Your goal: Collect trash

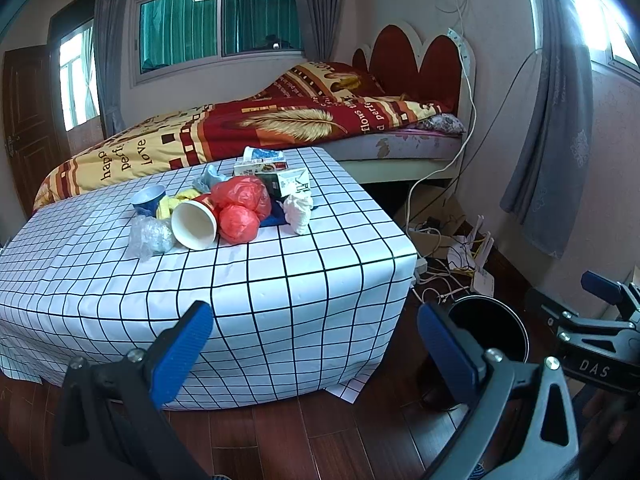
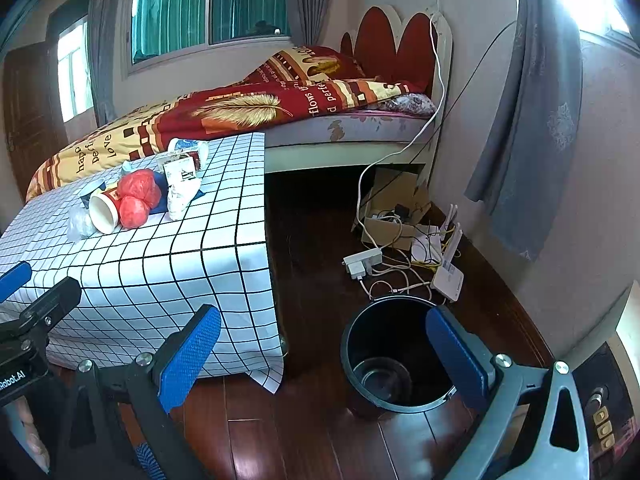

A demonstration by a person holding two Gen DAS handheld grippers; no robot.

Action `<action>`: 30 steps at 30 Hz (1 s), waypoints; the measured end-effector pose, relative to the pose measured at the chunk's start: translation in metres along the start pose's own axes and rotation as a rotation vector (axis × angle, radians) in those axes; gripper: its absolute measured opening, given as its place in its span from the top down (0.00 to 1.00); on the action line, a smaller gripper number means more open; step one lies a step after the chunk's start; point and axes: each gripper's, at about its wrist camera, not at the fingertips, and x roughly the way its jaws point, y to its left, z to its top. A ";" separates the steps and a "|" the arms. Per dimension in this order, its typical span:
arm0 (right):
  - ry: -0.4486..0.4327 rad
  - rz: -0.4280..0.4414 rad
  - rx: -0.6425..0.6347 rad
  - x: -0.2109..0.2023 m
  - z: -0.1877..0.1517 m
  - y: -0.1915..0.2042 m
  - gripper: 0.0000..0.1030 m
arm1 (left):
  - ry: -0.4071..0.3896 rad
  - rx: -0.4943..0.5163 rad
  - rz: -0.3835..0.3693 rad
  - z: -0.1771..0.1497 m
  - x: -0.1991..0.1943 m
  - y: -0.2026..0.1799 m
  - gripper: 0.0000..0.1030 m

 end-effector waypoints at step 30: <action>-0.011 -0.009 -0.014 0.006 0.004 0.007 0.00 | 0.007 -0.018 0.003 0.001 0.005 0.006 0.00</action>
